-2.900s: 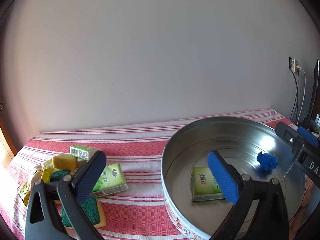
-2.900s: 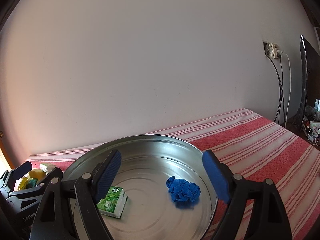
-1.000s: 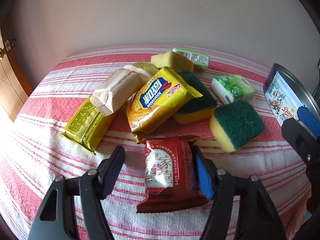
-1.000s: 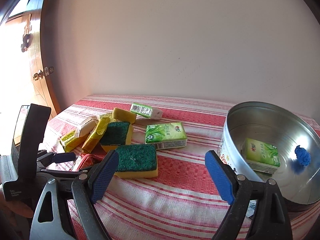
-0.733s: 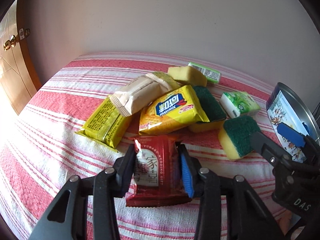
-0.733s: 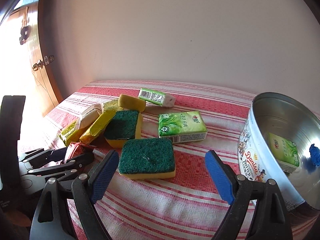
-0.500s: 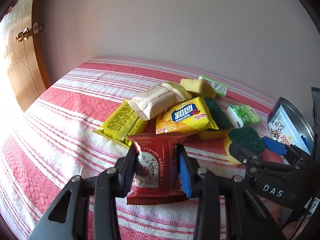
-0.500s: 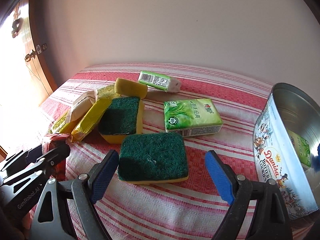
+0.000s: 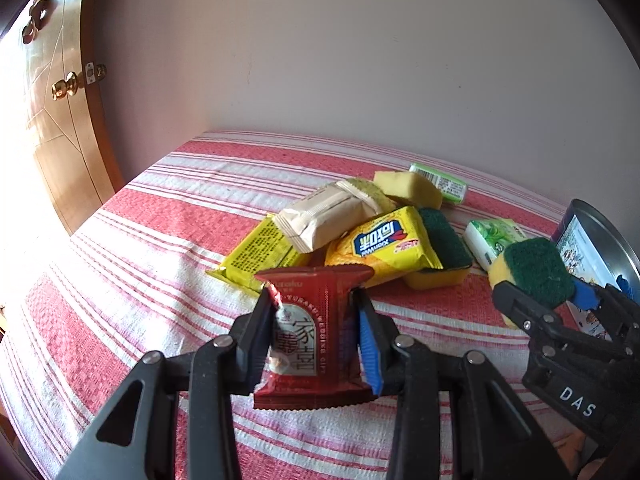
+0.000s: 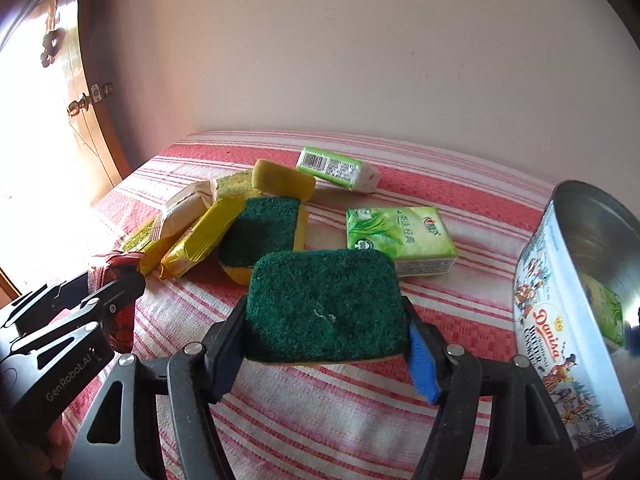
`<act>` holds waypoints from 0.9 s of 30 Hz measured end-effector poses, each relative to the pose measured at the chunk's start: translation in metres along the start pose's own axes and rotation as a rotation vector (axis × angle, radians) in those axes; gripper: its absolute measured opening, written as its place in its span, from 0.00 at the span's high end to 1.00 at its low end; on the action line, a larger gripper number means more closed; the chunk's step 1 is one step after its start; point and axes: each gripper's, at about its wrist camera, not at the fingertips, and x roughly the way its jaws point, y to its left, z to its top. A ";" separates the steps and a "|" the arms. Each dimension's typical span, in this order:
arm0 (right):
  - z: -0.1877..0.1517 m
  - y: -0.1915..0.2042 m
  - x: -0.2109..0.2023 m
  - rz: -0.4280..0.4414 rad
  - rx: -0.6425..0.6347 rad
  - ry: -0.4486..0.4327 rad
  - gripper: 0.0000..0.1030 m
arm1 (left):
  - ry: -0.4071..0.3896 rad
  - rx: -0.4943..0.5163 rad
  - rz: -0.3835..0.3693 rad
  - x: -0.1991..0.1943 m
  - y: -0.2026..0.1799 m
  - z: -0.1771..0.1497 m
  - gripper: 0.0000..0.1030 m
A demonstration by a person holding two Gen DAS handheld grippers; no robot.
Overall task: Organize objects
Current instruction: 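Grasp the red snack packet with the left tool while the right tool grasps the green sponge, then carry the red packet and green sponge with both tools over the tin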
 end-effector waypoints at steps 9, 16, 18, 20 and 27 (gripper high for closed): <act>0.009 -0.026 -0.061 -0.069 0.022 -0.251 0.31 | -0.110 0.008 -0.019 -0.014 -0.034 0.018 0.62; 0.012 -0.070 -0.084 -0.124 0.103 -0.315 0.31 | -0.174 0.029 -0.070 -0.032 -0.084 0.026 0.62; 0.011 -0.085 -0.087 -0.138 0.128 -0.314 0.31 | -0.179 0.035 -0.087 -0.032 -0.095 0.028 0.62; 0.009 -0.097 -0.090 -0.157 0.149 -0.315 0.31 | -0.185 0.048 -0.102 -0.032 -0.107 0.030 0.62; 0.006 -0.129 -0.100 -0.225 0.164 -0.327 0.31 | -0.206 0.103 -0.151 -0.035 -0.151 0.035 0.62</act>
